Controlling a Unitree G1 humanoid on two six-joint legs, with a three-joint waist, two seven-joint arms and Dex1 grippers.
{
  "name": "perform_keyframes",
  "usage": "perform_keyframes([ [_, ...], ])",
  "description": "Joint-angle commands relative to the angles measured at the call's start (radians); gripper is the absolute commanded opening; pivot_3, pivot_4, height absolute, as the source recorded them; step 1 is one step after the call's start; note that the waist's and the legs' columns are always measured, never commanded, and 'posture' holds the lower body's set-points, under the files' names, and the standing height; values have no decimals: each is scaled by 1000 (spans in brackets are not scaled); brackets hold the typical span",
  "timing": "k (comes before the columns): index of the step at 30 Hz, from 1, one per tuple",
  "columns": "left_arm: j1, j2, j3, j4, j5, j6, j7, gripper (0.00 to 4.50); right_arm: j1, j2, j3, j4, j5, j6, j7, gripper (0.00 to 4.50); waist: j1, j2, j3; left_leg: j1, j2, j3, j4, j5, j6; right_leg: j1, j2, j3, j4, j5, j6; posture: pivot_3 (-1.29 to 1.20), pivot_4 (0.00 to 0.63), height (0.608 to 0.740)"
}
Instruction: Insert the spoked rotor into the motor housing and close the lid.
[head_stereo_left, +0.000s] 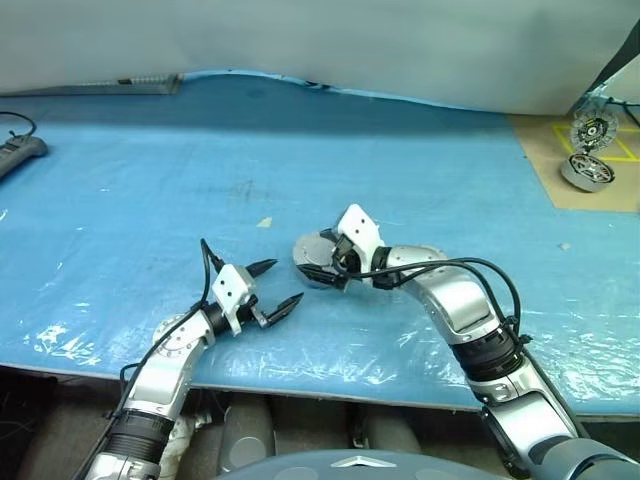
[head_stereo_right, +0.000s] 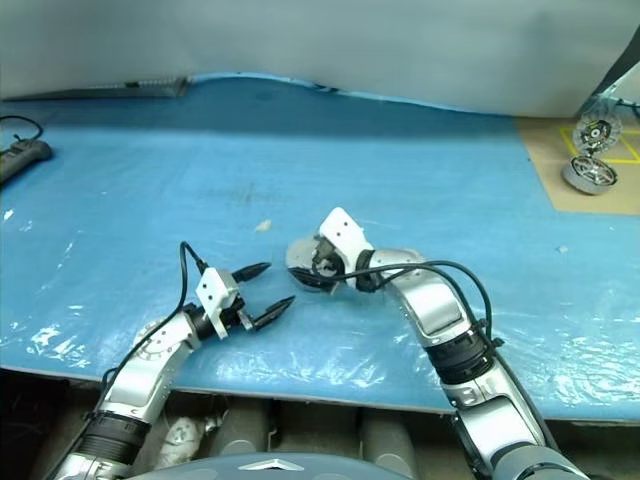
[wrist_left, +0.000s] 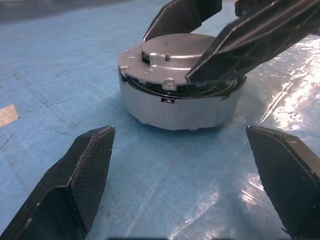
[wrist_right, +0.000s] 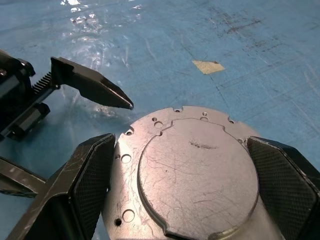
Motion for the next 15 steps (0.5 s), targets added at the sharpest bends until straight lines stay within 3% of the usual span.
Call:
perform_keyframes([
  [1, 9, 3, -5, -45, 0, -12, 6, 4500, 15, -2, 5, 23, -24, -57, -4, 4102, 0, 0, 0, 0, 0, 0, 0, 0, 0, 1, 0, 0, 0, 0, 0, 0, 150, 740],
  [5, 17, 4, -8, -46, 2, -15, 7, 4500, 24, -3, -5, 29, -24, -72, -2, 3000, 0, 0, 0, 1, 0, 0, 1, 0, 0, 1, 0, 0, 0, 0, 0, 0, 150, 740],
  [15, -12, 7, 0, 36, 0, -56, -15, 4500, 7, -11, -19, 26, -29, -88, 2, 2985, 0, 0, 0, 1, 0, 0, 1, 0, 0, 2, 0, 0, 0, 0, 0, 0, 150, 740],
])
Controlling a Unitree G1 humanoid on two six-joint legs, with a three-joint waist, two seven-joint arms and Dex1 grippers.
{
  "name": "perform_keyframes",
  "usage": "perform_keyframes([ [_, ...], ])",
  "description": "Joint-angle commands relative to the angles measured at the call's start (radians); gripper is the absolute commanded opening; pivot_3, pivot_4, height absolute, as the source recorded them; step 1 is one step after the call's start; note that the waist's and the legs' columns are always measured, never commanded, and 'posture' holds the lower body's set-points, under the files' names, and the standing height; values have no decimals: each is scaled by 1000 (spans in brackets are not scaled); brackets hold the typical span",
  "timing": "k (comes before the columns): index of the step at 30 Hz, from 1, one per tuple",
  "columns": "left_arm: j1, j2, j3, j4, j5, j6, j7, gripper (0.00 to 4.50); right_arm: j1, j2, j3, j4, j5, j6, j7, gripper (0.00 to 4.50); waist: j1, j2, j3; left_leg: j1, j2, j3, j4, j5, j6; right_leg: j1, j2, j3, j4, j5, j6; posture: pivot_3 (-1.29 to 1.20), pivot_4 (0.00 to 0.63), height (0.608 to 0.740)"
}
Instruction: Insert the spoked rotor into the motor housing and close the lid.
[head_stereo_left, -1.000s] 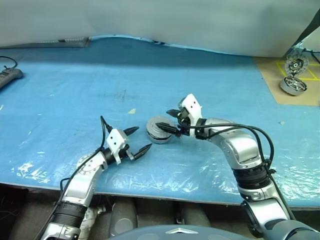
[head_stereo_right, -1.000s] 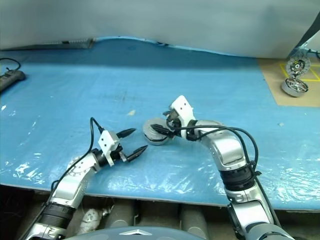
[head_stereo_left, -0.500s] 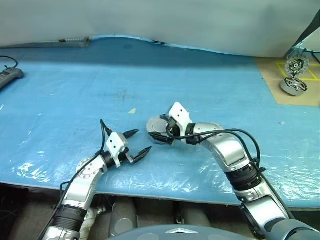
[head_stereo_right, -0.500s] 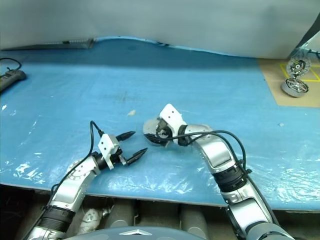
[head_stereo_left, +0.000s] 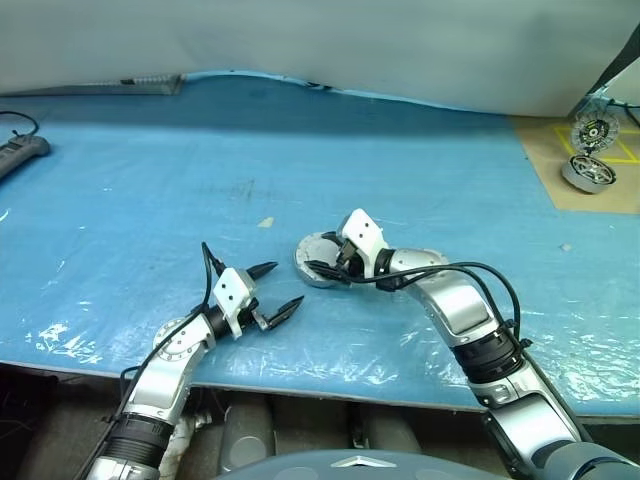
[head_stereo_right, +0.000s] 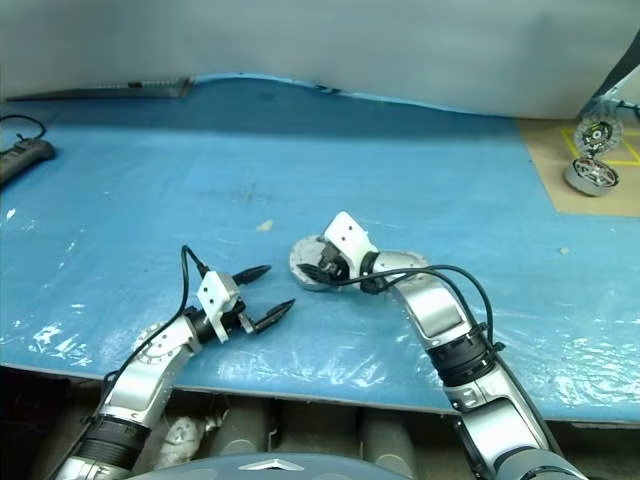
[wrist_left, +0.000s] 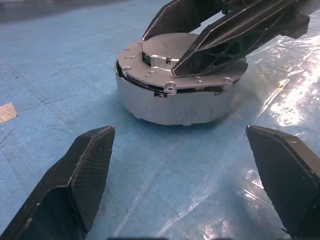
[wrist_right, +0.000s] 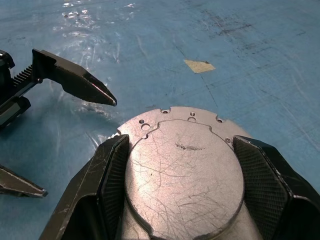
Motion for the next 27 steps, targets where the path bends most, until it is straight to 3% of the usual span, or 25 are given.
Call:
perform_keyframes([
  [1, -19, 7, 11, 16, -11, -31, -14, 4500, -12, 8, -9, 2, -14, -8, -14, 2985, 0, 0, 0, 0, 0, 0, 0, 0, 0, 0, 0, 0, 0, 0, 0, 0, 150, 740],
  [27, -13, 4, 3, -1, -9, -24, -5, 4500, -8, 39, 61, 42, -123, 25, -94, 2985, -3, 0, 0, 8, 0, 0, 2, 0, 0, 7, 0, 2, 1, -2, -4, 0, 150, 740],
])
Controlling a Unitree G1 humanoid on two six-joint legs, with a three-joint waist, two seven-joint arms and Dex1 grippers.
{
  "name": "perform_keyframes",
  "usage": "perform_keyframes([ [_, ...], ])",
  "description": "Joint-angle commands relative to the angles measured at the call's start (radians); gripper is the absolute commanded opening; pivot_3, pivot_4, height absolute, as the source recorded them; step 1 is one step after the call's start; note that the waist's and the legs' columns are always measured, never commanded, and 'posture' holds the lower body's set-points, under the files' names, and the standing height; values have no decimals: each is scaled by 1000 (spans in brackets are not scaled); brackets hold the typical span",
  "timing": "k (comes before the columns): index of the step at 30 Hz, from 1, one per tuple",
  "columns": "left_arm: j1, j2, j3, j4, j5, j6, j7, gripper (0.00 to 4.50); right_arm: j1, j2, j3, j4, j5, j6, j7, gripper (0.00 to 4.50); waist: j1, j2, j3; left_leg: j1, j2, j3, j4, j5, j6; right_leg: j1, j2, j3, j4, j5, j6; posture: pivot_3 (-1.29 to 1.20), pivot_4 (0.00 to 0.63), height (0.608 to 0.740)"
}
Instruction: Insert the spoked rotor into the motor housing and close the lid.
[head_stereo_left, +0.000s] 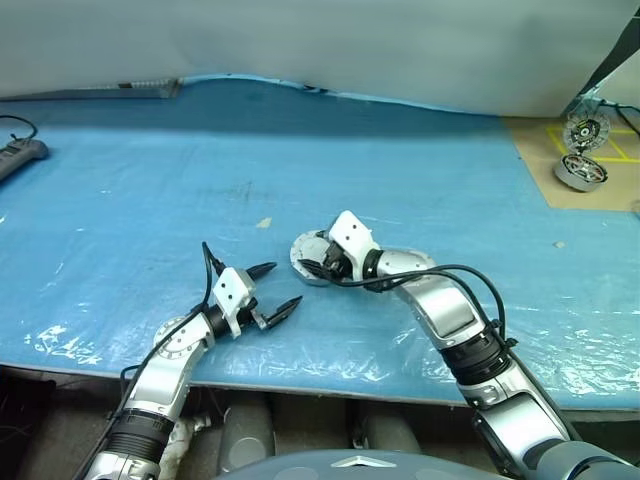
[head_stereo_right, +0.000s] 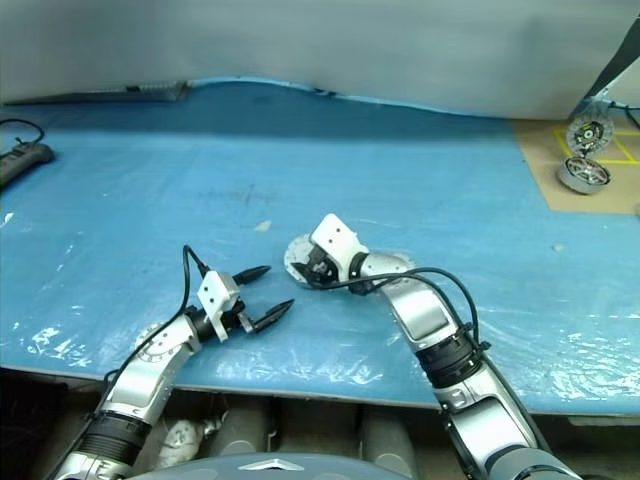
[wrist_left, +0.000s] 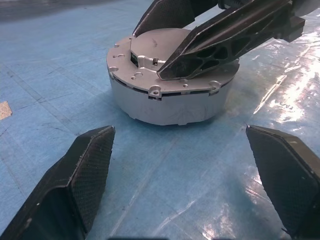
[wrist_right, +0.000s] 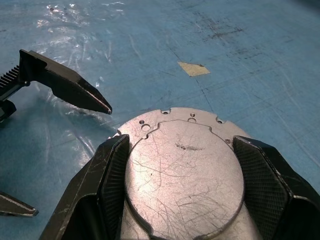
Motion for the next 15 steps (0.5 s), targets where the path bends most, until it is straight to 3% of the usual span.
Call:
perform_keyframes([
  [1, -3, 1, 3, -26, -6, -15, 0, 4500, -3, -12, 15, 40, -39, 25, -11, 2985, 0, 0, 0, 0, 0, 0, 0, 0, 0, 0, 0, 0, 0, 0, 0, 0, 150, 740],
  [15, -8, -2, -3, -46, -5, 1, 9, 4500, -54, -21, -20, 166, -15, -29, 53, 2985, 0, 0, 0, 4, 0, 0, -1, 0, 0, 3, -1, 0, -1, 0, 0, 0, 150, 740],
])
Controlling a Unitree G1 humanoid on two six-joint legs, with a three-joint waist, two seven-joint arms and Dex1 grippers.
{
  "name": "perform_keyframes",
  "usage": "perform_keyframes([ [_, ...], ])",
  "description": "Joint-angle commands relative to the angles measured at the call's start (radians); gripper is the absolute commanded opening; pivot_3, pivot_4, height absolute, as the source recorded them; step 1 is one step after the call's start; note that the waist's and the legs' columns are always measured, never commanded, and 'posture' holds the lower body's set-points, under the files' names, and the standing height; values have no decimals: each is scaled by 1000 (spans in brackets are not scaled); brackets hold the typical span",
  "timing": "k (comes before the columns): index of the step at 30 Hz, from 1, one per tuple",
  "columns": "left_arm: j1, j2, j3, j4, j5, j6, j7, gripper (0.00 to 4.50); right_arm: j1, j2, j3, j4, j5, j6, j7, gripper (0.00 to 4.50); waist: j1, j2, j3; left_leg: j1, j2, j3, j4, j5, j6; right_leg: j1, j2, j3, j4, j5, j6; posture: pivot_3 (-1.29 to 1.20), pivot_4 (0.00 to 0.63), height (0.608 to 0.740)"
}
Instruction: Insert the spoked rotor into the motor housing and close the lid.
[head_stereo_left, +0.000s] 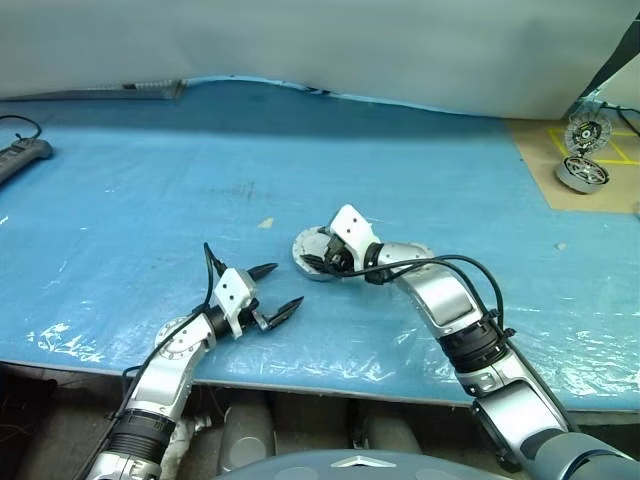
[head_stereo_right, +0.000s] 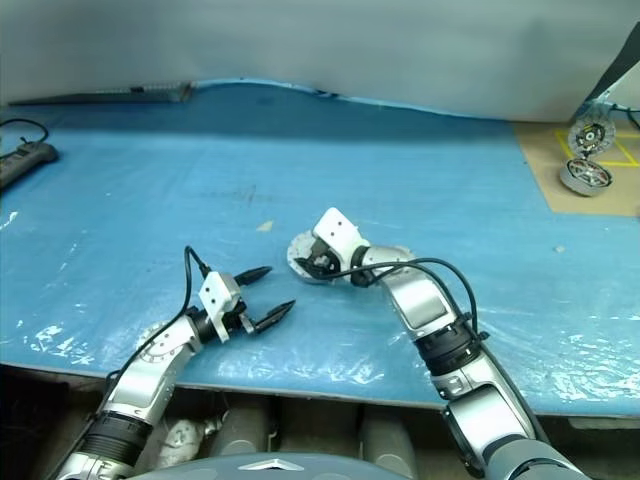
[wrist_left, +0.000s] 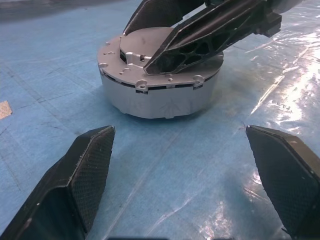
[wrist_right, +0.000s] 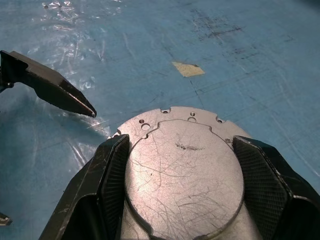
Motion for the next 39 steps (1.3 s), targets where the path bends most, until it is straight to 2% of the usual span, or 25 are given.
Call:
perform_keyframes([
  [1, -9, 4, 4, -46, -9, 4, 3, 4500, 6, -21, -4, 69, -13, -6, 23, 2985, 0, 0, 0, 0, 0, 0, 0, 0, 0, 0, 0, 0, 0, 0, 0, 0, 150, 740],
  [11, -21, 6, 4, -48, -10, 13, 1, 4500, -9, -20, -40, 116, 58, -35, 151, 2985, 1, 0, 0, -1, 0, 0, -1, 0, 0, 1, 0, 0, -2, 0, 0, 0, 150, 740],
  [19, -11, 4, -4, -67, -4, 15, 7, 4500, -42, 31, -101, 169, 77, -117, 132, 2985, -2, 0, 0, 0, 0, 0, -2, 0, 0, 0, 0, -1, -2, 0, 0, 0, 150, 740],
  [26, -12, 10, 3, -55, -9, 11, 0, 4500, -25, 30, -91, 159, 61, -224, 153, 2985, -1, 0, 0, -4, 0, 1, -2, 0, 0, -4, 0, 0, -1, 0, 0, 0, 150, 740],
  [39, -3, 10, -4, -77, -8, 26, 4, 4500, -26, -30, -41, 156, 25, -158, 193, 2985, 1, 0, 0, -6, 0, 1, -2, 0, 0, -5, 0, -1, -2, 0, 1, 0, 150, 740],
])
